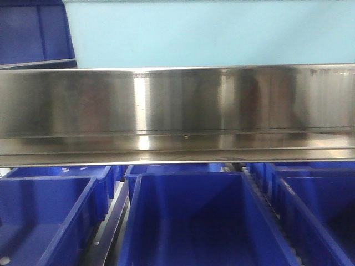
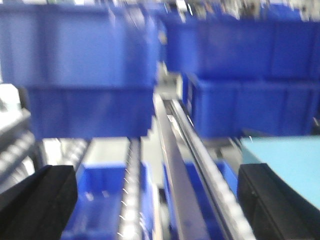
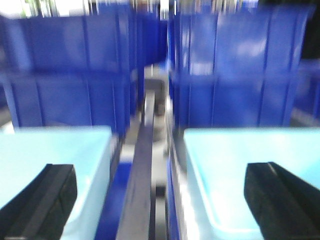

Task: Move two blue bins to right shelf middle
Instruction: 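Close both grippers on opposite walls of the light blue bin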

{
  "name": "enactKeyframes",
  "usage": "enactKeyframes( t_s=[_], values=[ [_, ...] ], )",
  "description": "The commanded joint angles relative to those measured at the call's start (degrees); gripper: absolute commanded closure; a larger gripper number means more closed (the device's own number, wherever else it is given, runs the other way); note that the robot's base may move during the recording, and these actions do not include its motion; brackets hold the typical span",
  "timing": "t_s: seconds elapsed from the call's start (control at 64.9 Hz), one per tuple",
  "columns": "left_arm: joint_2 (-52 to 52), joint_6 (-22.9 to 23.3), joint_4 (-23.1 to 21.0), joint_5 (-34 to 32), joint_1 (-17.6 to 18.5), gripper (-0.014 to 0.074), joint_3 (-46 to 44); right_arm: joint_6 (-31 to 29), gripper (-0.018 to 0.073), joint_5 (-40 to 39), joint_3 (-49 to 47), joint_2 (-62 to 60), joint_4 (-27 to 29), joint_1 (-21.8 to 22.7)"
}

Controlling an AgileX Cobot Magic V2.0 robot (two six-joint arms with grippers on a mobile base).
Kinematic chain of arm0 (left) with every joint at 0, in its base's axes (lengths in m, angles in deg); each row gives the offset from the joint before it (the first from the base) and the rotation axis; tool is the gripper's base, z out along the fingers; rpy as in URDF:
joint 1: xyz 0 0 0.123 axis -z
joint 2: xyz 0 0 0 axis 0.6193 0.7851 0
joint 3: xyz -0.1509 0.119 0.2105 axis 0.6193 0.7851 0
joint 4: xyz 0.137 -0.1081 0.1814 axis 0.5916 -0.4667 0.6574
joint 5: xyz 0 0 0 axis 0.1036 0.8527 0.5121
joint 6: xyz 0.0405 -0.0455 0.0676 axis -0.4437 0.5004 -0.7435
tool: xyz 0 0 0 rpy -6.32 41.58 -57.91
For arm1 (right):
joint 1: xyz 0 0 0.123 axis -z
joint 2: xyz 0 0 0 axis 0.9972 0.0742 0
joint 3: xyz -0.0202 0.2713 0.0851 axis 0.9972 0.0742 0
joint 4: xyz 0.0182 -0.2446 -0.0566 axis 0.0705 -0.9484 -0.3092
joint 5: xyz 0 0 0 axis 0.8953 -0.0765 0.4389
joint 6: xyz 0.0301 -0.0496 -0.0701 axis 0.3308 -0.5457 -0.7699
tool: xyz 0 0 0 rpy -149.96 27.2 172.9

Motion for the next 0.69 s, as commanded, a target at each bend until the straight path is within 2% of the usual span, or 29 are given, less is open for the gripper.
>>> enactKeyframes(
  t_s=[0.0,0.17,0.308,0.524,0.678],
  values=[
    [5.49,-0.04,-0.41,2.11,4.0,0.0036,-3.83,-0.36,-0.0009,1.96,-3.46,5.61,0.2,-0.07],
    [17.91,-0.04,-0.41,16.8,11.96,0.0036,-18.64,-0.36,-0.0009,13.6,-16.04,15.94,0.2,-0.07],
    [28.29,-0.04,-0.41,28.26,15.93,0.0038,-32.1,-0.36,-0.0009,21.0,-27.27,24.59,0.2,-2.6],
    [43.09,2.4,-0.83,44.18,16.96,0.0038,-52.18,-0.36,-0.0009,36.87,-44.71,39.34,0.2,-9.12],
    [52.16,4.98,-0.83,54.18,16.96,0.0038,-62.76,0.37,-0.0009,48.04,-54.46,48.74,0.2,-9.65]
  ],
)
